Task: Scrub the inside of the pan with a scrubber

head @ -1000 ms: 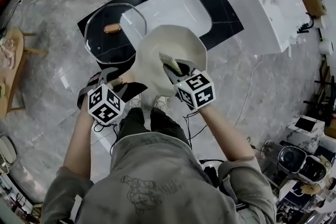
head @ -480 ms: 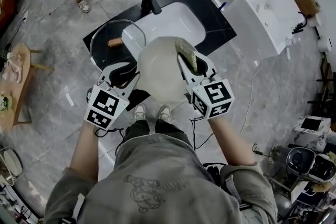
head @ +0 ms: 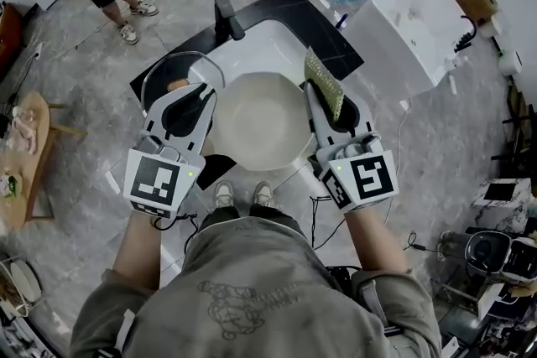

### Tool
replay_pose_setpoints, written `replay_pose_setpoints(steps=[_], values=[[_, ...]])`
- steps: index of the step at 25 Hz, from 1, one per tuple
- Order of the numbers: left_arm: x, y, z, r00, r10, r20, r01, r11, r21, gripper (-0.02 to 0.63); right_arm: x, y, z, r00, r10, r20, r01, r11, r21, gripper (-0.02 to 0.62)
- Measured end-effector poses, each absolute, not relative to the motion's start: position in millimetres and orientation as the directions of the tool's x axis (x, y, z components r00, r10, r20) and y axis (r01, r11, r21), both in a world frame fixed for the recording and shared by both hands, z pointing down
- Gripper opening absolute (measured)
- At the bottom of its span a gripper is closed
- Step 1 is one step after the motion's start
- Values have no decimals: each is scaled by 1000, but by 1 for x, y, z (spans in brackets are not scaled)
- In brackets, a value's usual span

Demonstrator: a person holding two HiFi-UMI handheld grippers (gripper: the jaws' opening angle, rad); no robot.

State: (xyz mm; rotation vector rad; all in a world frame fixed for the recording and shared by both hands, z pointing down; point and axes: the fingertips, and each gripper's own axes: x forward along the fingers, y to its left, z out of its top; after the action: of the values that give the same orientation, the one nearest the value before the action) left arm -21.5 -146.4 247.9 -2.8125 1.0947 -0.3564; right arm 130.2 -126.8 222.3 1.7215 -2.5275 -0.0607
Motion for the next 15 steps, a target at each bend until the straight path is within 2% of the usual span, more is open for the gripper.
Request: replay_pose_setpoints(steps=[8, 15], values=[[-10, -134, 216, 735, -670, 105, -648, -739, -186, 35, 150, -91, 171, -292, -952, -87, -950, 278, 142, 77], [-8, -129, 221, 732, -675, 86, -656, -734, -178, 29, 157, -72, 167, -267, -958, -104, -952, 245, 181, 77]])
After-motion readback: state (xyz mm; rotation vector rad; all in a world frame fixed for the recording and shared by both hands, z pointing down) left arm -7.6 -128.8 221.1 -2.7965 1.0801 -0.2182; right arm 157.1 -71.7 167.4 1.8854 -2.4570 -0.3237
